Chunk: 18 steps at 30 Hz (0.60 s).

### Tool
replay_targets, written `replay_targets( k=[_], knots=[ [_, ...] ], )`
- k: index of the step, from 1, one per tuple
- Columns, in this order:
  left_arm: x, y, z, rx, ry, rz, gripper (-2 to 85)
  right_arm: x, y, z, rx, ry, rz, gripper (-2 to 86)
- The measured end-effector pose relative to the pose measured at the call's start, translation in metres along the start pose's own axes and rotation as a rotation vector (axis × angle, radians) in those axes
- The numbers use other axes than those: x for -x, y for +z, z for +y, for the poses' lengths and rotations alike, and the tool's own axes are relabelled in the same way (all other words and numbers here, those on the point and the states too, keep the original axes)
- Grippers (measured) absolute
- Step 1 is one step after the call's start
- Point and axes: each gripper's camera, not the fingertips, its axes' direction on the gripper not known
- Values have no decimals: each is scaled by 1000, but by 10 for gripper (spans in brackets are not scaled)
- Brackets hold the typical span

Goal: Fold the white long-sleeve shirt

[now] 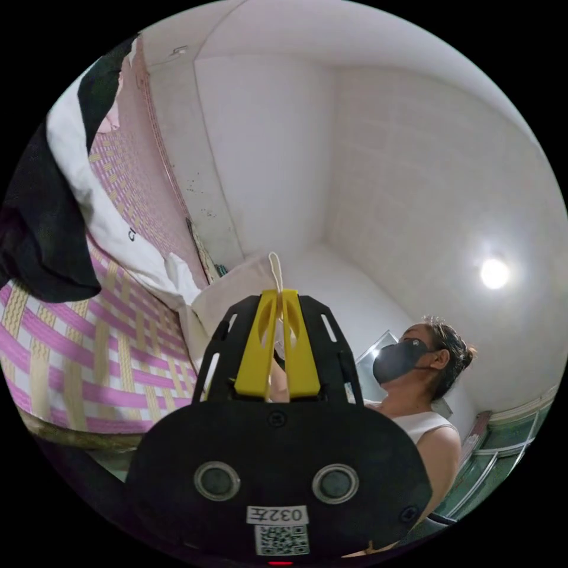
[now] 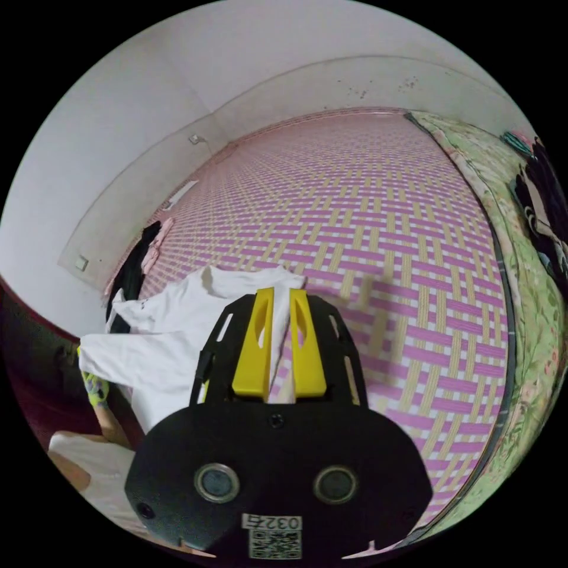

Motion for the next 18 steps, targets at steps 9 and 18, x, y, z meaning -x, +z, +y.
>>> replay_targets(
  k=[9,18],
  knots=[
    [-51,74,-52,145,133,66,-11,91,-29,143,107,-227,-14,-5],
    [-129,265,-96,370,266,229,-12,102,13,121,190,-183,31,-10]
  ],
)
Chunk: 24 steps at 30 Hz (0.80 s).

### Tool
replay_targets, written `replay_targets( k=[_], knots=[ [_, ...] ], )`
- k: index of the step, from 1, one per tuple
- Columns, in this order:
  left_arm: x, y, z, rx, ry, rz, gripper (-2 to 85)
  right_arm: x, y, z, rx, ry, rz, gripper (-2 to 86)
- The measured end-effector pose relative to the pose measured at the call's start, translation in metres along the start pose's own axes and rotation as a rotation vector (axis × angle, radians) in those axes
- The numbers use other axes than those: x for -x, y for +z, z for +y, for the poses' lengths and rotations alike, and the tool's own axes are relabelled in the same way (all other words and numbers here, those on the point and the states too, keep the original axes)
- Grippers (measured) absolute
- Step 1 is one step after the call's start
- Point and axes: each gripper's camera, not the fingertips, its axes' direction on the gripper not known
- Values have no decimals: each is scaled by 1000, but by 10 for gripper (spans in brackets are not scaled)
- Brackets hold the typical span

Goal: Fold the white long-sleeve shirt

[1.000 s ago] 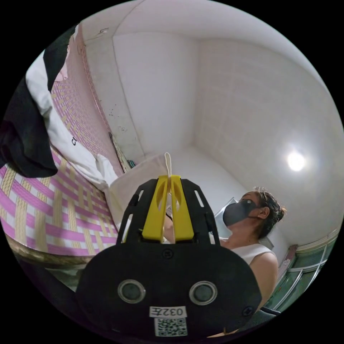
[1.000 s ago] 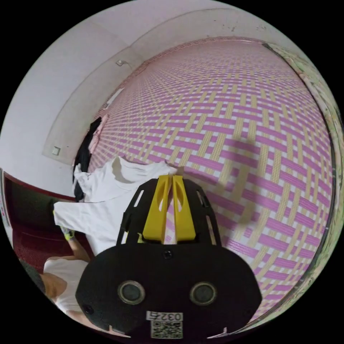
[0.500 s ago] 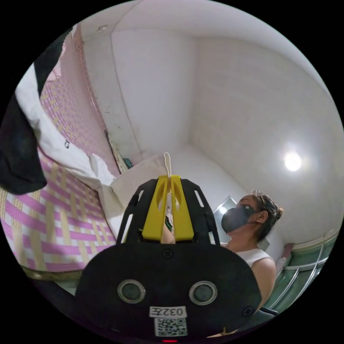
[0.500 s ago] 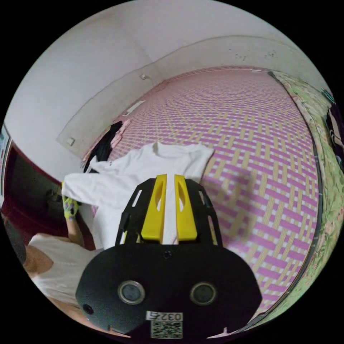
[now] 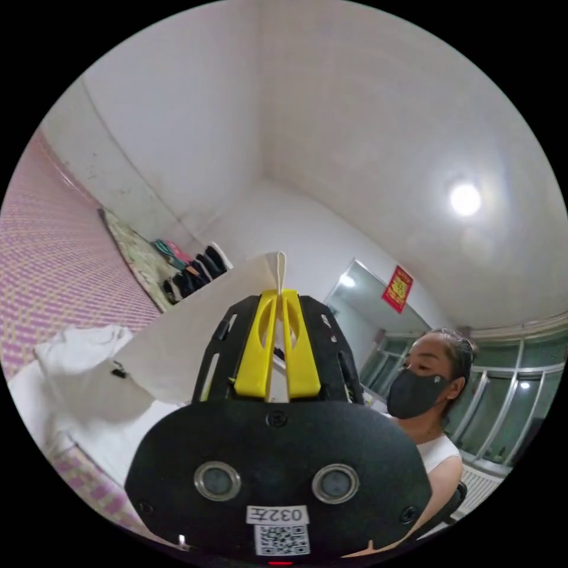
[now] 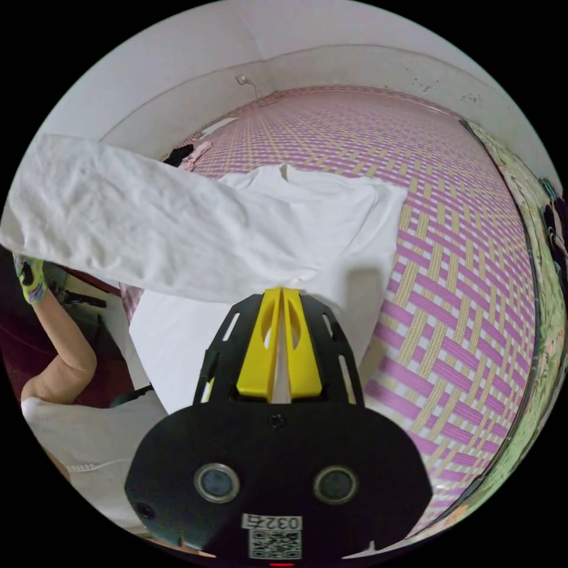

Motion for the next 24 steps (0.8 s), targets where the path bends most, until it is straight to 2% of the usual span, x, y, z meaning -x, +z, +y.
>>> replay_targets(
  k=[3,4,5,6,8,12,15,18,21,24],
  knots=[
    [3,107,6,253,23,200,-12,-14,-4,0,-7,-4,-68,-10],
    [9,159,24,425,5,261,-13,-31,-12,2,-7,24,-148,-10],
    [19,205,54,596,-32,284,-13,-53,-24,9,-39,49,-266,-10],
    [26,225,72,682,-57,278,-13,-65,-31,15,-65,62,-315,-10],
    [57,276,149,970,-145,189,-13,-117,-56,41,-120,170,-340,-9],
    [77,288,203,1035,-211,159,-14,-167,-74,70,-145,232,-419,-2],
    [55,293,209,1075,-137,149,-13,-173,-87,69,-205,194,-468,16],
    [26,289,207,1114,-30,70,-13,-155,-87,38,-162,117,-450,11],
    [11,263,192,1031,-6,37,-13,-142,-74,-5,-17,123,-296,-6],
    [5,219,144,801,-31,139,-13,-131,-58,-39,116,44,-361,-9]
  ],
)
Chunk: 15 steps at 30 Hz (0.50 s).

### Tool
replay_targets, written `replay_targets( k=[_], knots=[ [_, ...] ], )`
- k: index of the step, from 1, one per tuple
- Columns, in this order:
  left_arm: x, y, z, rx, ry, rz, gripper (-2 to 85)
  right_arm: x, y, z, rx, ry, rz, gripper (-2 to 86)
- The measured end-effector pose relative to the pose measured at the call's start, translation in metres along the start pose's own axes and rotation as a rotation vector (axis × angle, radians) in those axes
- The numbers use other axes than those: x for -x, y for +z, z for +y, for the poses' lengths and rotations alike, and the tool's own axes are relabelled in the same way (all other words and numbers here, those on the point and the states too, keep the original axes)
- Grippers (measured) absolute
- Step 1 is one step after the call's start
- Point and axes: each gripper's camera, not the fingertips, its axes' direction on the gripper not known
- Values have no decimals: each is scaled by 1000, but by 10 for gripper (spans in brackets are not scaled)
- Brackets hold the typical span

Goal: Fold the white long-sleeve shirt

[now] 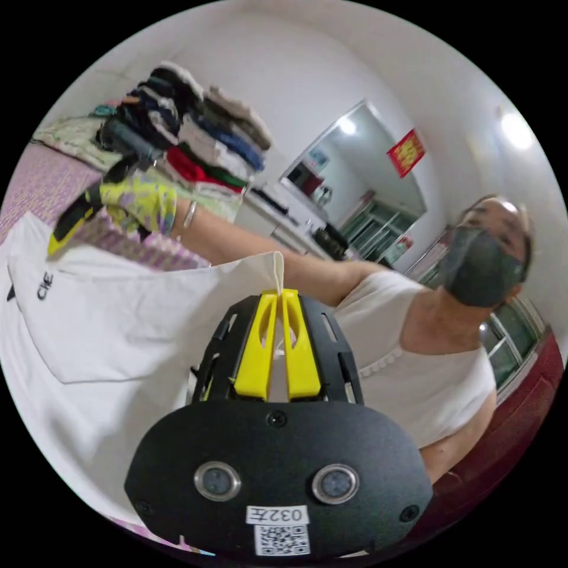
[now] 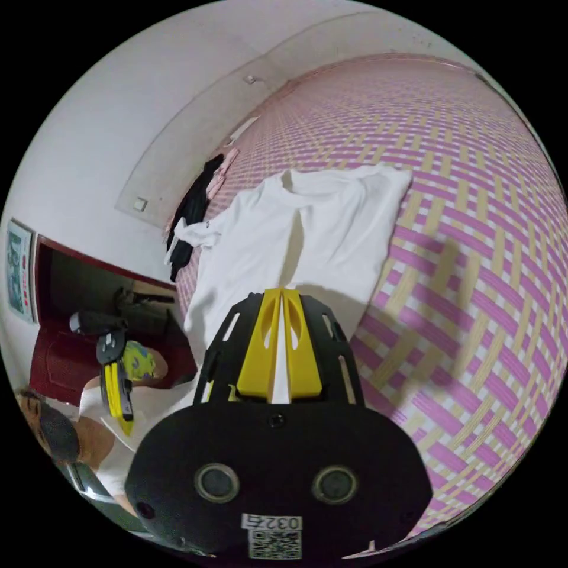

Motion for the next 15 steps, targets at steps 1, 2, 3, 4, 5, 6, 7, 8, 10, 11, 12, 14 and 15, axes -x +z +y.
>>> replay_targets(
  k=[1,2,3,4,5,6,7,8,10,11,12,14,15],
  knots=[
    [-8,-26,-4,-82,36,40,-13,2,8,-9,72,1,21,-10],
    [-19,-47,-9,-139,84,62,-12,3,15,-15,123,10,63,-10],
    [-25,-54,-12,-157,110,68,-12,3,17,-16,136,15,75,-10],
    [-37,-63,-18,-176,166,83,-12,0,18,-17,144,28,74,-10],
    [-48,-64,-24,-181,223,102,-12,-5,18,-17,133,39,59,-10],
    [-52,-62,-27,-178,249,114,-12,-8,17,-17,126,41,49,-10],
    [-56,-50,-33,-150,280,145,-12,-15,17,-16,113,47,23,-10],
    [-53,-28,-40,-93,285,181,-12,-24,15,-15,95,56,-19,-10],
    [-37,19,-46,35,245,225,-12,-38,12,-11,75,70,-83,-10],
    [-19,54,-44,131,186,252,-12,-46,11,-9,62,74,-120,-10],
    [-9,69,-42,172,153,265,-12,-49,10,-7,55,75,-136,-10],
    [30,113,-27,286,22,272,-12,-60,8,0,24,67,-180,-10],
    [39,118,-23,304,-8,257,-12,-62,7,2,17,65,-187,-9]
  ],
)
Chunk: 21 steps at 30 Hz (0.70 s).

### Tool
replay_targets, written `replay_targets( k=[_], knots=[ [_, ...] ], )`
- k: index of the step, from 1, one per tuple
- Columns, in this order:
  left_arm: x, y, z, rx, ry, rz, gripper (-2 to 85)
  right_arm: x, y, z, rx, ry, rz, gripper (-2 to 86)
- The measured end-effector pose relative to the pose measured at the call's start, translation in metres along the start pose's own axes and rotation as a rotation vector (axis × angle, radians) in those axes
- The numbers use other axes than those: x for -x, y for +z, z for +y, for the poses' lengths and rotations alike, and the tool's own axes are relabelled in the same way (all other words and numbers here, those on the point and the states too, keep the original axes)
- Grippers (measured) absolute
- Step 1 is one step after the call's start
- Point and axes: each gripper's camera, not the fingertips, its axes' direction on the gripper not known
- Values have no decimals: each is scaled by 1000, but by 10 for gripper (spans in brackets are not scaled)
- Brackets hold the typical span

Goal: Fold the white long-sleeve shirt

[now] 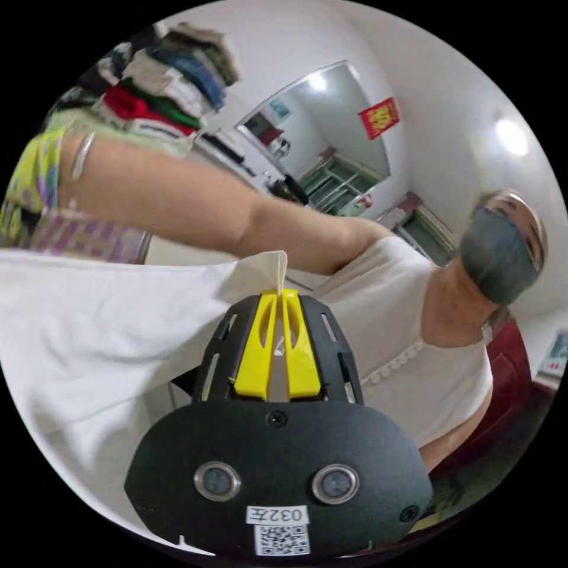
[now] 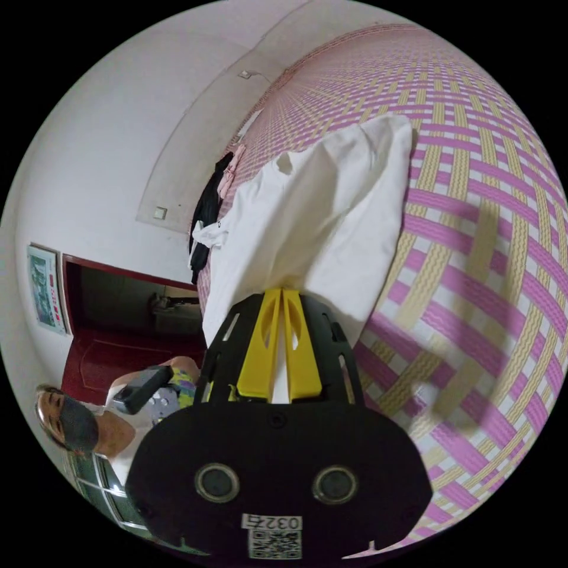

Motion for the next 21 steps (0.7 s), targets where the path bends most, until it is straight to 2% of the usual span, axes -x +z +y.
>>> replay_targets(
  k=[3,7,10,12,14,18,21],
  knots=[
    [18,-2,7,-3,-73,-47,-12,-11,-10,6,-12,23,-17,-8],
    [1,-17,6,-30,-56,-89,-11,-25,-60,18,-137,98,103,6],
    [-11,-23,3,-55,-41,-88,-11,-35,-83,21,-269,52,-9,59],
    [-15,-23,-1,-62,-34,-83,-11,-41,-75,13,-253,40,-42,86],
    [-21,-18,-9,-30,-27,-102,-11,-41,-59,-1,-225,26,51,98],
    [-41,-7,-21,60,17,-135,-11,-34,-41,-20,-234,-34,81,77],
    [-56,-5,-27,94,46,-129,-11,-31,-31,-29,-210,-56,108,6]
  ],
)
